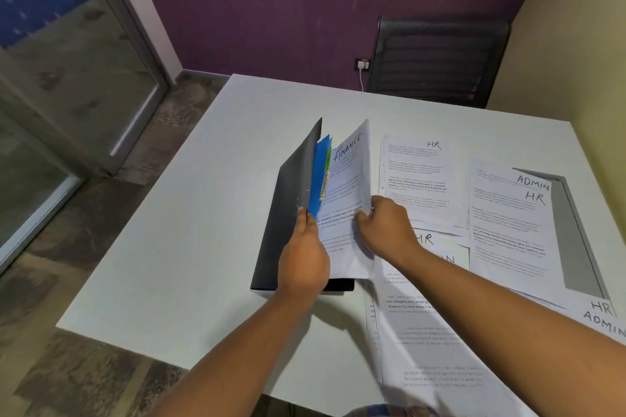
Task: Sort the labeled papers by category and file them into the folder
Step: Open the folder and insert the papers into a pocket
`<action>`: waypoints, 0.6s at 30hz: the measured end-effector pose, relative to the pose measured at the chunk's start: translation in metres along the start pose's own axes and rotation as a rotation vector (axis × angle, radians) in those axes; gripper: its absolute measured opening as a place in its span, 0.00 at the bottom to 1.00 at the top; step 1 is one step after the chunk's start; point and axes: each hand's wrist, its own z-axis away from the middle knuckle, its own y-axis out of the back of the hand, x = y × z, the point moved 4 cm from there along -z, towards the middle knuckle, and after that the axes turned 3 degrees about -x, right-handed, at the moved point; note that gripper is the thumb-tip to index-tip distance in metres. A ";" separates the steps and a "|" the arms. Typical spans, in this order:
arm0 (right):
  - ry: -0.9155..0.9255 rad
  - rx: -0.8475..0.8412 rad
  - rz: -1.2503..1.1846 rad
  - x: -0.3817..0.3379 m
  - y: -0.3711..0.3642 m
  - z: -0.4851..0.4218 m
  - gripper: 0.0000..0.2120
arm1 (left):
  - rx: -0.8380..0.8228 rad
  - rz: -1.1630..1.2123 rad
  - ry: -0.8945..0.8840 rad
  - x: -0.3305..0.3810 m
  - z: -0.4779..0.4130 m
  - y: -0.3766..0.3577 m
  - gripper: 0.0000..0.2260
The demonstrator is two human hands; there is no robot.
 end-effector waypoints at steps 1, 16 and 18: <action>-0.009 -0.049 -0.001 0.000 -0.003 -0.001 0.14 | -0.003 0.001 0.002 0.000 -0.001 0.000 0.24; -0.087 -0.059 -0.003 0.078 0.016 0.030 0.10 | -0.077 -0.114 0.022 0.000 -0.010 -0.013 0.29; -0.116 -0.076 -0.026 0.103 0.022 0.042 0.09 | -0.095 -0.155 0.016 -0.001 -0.012 -0.022 0.31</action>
